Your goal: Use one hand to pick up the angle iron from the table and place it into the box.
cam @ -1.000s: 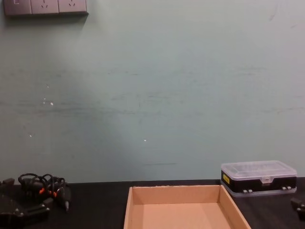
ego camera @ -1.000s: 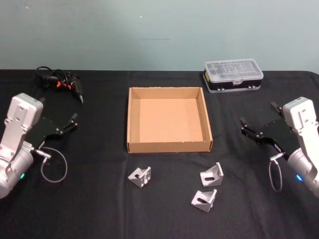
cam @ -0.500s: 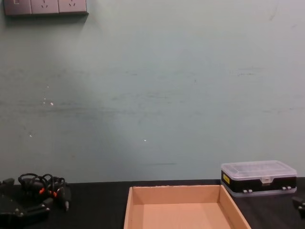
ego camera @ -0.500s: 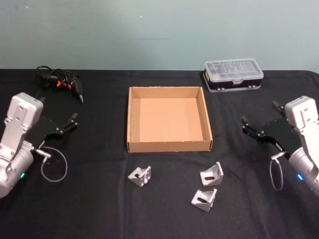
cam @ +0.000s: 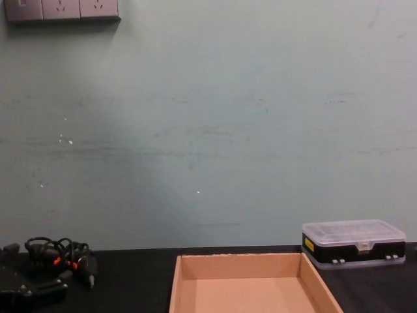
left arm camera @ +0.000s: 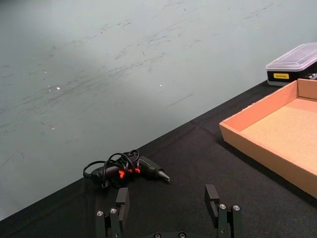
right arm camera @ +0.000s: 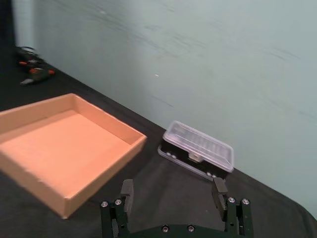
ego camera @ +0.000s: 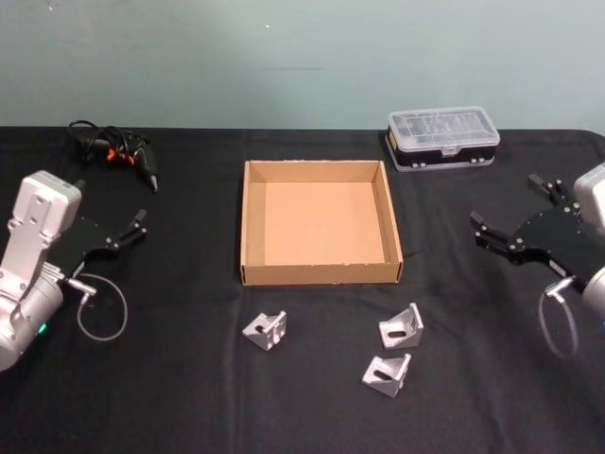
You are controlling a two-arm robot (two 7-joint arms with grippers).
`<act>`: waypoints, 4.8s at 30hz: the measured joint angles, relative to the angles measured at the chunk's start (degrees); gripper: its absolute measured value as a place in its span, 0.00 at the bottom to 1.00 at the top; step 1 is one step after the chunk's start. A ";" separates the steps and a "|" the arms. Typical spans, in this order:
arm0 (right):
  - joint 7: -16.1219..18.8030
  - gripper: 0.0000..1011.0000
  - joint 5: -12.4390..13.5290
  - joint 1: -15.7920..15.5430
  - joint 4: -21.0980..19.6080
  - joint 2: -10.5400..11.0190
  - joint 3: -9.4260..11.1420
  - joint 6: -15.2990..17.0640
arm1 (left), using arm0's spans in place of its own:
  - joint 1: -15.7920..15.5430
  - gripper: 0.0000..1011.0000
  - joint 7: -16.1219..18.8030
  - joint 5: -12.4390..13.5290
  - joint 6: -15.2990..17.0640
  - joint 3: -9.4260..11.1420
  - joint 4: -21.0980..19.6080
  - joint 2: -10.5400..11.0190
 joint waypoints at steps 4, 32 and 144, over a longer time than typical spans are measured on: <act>4.35 0.99 1.79 -1.25 -3.74 3.54 1.57 1.65 | 0.00 0.99 0.00 0.00 0.00 0.00 0.00 0.00; 25.83 0.99 11.30 -4.47 -11.64 10.37 4.33 11.59 | 0.00 0.99 0.00 0.00 0.00 0.00 0.00 0.00; 23.59 0.59 5.18 -6.61 -9.95 0.49 -4.61 20.75 | 0.00 0.99 0.00 0.00 0.00 0.00 0.00 0.00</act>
